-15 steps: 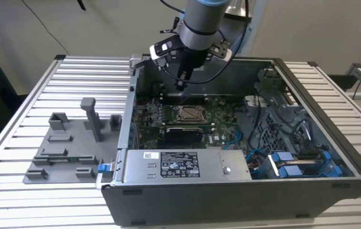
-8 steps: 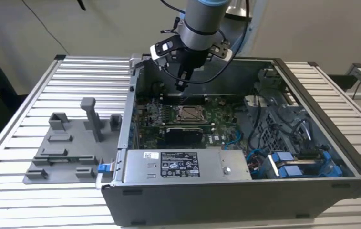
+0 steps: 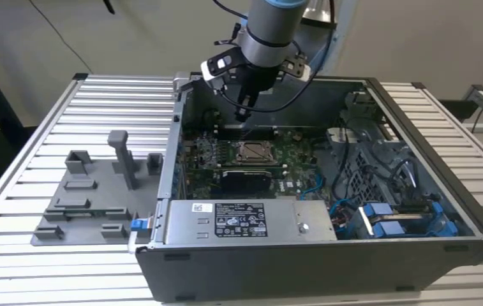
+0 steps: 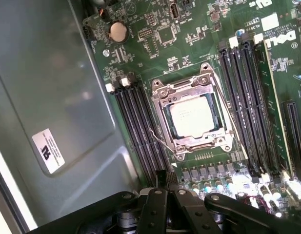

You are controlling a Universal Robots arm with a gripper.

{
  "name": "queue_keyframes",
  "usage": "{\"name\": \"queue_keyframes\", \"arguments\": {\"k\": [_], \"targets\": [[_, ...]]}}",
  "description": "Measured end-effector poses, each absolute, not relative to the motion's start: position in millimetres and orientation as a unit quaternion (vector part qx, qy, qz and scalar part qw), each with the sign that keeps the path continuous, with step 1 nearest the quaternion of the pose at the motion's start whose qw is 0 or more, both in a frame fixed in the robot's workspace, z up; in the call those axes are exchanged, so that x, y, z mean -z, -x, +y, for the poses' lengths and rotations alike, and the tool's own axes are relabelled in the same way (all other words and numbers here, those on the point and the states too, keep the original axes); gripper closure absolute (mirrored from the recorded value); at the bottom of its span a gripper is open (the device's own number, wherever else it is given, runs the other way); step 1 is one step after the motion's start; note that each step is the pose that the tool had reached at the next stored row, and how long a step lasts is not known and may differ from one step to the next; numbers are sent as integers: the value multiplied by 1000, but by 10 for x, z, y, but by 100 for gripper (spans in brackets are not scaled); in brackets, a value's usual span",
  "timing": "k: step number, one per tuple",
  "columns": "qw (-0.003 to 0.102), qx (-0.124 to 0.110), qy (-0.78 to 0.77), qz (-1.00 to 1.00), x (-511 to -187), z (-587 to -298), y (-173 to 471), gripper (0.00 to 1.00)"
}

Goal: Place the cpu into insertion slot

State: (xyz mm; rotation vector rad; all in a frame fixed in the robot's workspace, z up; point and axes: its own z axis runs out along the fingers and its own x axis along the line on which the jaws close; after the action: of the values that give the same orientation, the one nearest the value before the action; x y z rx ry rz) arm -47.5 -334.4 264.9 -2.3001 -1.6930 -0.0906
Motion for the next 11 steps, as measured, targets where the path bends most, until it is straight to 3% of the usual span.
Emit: {"name": "queue_keyframes", "arguments": {"k": [3,11], "targets": [[136,38,786,-601,-2649,-3344,475,89],[101,96,768,-624,-2648,-3343,475,89]]}}
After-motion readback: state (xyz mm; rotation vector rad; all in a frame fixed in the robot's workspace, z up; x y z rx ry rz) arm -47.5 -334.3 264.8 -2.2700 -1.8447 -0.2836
